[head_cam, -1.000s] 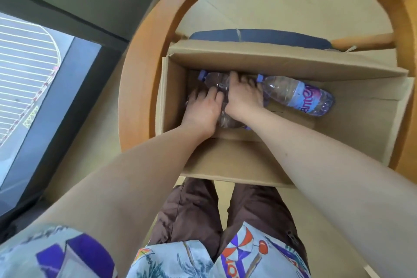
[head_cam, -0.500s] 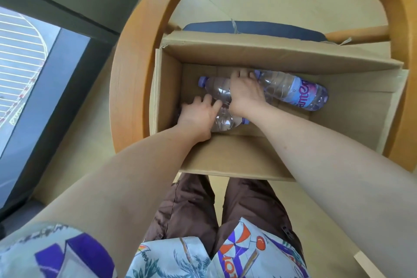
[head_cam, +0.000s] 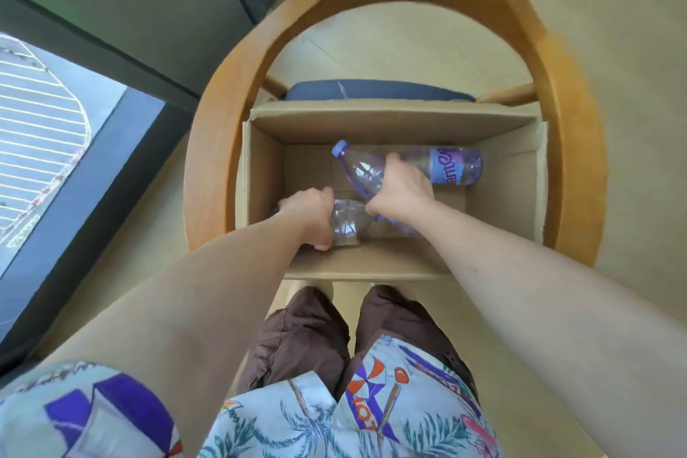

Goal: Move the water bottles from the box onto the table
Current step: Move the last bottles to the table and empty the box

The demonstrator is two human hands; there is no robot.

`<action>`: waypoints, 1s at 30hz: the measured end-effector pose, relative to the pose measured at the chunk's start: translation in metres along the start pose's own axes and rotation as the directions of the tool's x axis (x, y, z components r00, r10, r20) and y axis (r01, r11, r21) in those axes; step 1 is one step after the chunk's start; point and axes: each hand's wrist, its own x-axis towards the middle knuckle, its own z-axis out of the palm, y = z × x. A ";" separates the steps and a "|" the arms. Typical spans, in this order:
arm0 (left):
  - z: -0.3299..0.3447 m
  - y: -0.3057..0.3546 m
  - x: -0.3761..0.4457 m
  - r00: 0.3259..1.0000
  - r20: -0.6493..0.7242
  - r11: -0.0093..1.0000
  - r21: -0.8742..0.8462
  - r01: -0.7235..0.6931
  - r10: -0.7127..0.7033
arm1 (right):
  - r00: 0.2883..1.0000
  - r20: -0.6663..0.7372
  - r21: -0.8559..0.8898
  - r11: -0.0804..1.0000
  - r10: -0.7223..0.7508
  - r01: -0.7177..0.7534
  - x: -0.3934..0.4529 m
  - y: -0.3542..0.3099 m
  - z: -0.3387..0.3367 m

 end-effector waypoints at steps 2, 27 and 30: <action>-0.011 0.003 -0.019 0.999 -0.042 1.000 -0.006 0.018 -0.018 | 1.000 -0.017 0.012 1.000 -0.012 0.012 -0.013 -0.001 -0.020; -0.011 -0.102 -0.327 0.610 -0.504 0.734 -0.649 0.200 -0.611 | 0.772 -0.156 0.167 0.754 -0.616 0.635 -0.201 -0.211 -0.135; 0.046 -0.123 -0.376 0.494 -0.447 0.585 -0.794 0.165 -0.746 | 0.707 -0.078 0.155 0.692 -0.703 0.705 -0.247 -0.249 -0.092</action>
